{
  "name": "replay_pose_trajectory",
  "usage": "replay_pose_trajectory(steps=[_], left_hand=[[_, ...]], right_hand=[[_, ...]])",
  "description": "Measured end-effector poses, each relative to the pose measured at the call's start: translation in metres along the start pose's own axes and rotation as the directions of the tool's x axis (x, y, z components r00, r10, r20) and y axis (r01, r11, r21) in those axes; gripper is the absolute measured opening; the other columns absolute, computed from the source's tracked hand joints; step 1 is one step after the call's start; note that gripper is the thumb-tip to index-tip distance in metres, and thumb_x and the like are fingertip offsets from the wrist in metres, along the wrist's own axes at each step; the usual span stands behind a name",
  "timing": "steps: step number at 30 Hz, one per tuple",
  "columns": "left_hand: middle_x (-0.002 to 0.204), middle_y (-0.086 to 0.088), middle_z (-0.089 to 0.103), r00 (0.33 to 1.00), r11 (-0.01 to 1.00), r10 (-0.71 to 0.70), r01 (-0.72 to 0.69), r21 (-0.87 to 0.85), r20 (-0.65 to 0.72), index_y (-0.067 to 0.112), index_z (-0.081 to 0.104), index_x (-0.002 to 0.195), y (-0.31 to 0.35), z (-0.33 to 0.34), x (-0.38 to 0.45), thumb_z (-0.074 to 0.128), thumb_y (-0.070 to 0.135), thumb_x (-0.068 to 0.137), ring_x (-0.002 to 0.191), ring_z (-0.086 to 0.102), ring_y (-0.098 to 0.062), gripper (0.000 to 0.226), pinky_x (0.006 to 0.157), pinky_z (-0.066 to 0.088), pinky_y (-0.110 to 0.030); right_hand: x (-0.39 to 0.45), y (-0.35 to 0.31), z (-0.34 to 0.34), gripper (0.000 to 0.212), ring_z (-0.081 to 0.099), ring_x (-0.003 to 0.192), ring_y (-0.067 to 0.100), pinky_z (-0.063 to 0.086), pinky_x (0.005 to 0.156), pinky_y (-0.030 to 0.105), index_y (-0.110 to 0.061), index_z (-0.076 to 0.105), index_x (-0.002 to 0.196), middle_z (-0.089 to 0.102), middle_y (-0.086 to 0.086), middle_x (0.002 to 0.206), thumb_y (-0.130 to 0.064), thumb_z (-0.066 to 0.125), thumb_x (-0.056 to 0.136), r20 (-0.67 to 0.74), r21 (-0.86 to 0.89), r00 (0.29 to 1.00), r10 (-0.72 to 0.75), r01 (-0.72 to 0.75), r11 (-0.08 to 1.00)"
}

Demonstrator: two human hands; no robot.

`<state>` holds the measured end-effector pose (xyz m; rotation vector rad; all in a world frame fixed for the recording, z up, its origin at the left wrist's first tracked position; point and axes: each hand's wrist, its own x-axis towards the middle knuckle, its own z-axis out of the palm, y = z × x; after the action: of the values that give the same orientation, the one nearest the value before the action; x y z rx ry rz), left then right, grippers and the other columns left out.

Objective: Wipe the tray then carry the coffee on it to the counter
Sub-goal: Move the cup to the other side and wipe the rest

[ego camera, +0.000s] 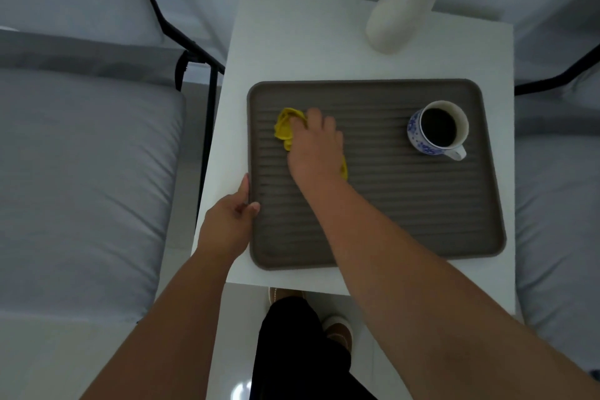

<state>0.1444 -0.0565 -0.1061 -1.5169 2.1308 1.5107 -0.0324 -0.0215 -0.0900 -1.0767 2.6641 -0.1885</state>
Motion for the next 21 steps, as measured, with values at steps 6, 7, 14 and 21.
replay_pose_trajectory(steps=[6, 7, 14, 21], left_hand=[[0.118, -0.004, 0.066, 0.999, 1.000, -0.003, 0.004, 0.029, -0.046, 0.040, 0.033, 0.147, 0.005, 0.002, -0.005, 0.050, 0.023, 0.098, 0.104, 0.063, -0.024, 0.055, 0.094, 0.051, -0.041], [0.118, -0.004, 0.066, 0.999, 0.999, -0.004, 0.006, 0.039, -0.048, 0.041, 0.032, 0.147, 0.006, 0.002, -0.005, 0.050, 0.024, 0.098, 0.103, 0.063, -0.025, 0.055, 0.094, 0.051, -0.042], [0.115, -0.008, 0.065, 1.000, 0.997, 0.003, -0.003, 0.072, 0.000, 0.038, 0.026, 0.150, 0.005, 0.000, -0.002, 0.048, 0.026, 0.099, 0.099, 0.063, -0.026, 0.057, 0.088, 0.054, -0.047], [0.114, -0.003, 0.067, 0.997, 0.995, -0.047, 0.052, -0.089, 0.059, 0.050, 0.034, 0.142, -0.003, 0.000, 0.003, 0.052, 0.024, 0.095, 0.103, 0.065, -0.025, 0.057, 0.091, 0.054, -0.048]], right_hand=[[0.007, -0.002, -0.003, 0.038, 0.039, 0.120, 0.035, 0.035, 0.094, 0.044, -0.012, 0.049, 0.128, 0.037, 0.013, 0.142, -0.014, 0.042, 0.091, 0.018, -0.090, 0.993, -0.116, 0.117, 0.989], [0.007, 0.011, -0.006, 0.038, 0.040, 0.119, 0.036, 0.036, 0.092, 0.044, -0.012, 0.050, 0.128, 0.039, 0.014, 0.139, -0.014, 0.042, 0.091, 0.012, -0.099, 0.996, -0.088, 0.089, 0.991], [0.010, 0.068, -0.011, 0.049, 0.041, 0.115, 0.040, 0.038, 0.094, 0.040, -0.009, 0.042, 0.135, 0.033, 0.019, 0.141, -0.009, 0.050, 0.087, -0.035, 0.019, 0.948, 0.316, -0.316, 0.949], [0.023, -0.029, 0.000, 0.051, 0.038, 0.120, 0.034, 0.036, 0.098, 0.040, -0.010, 0.038, 0.139, 0.031, 0.015, 0.143, -0.009, 0.044, 0.088, 0.042, 0.065, 0.998, -0.035, 0.032, 0.997]])
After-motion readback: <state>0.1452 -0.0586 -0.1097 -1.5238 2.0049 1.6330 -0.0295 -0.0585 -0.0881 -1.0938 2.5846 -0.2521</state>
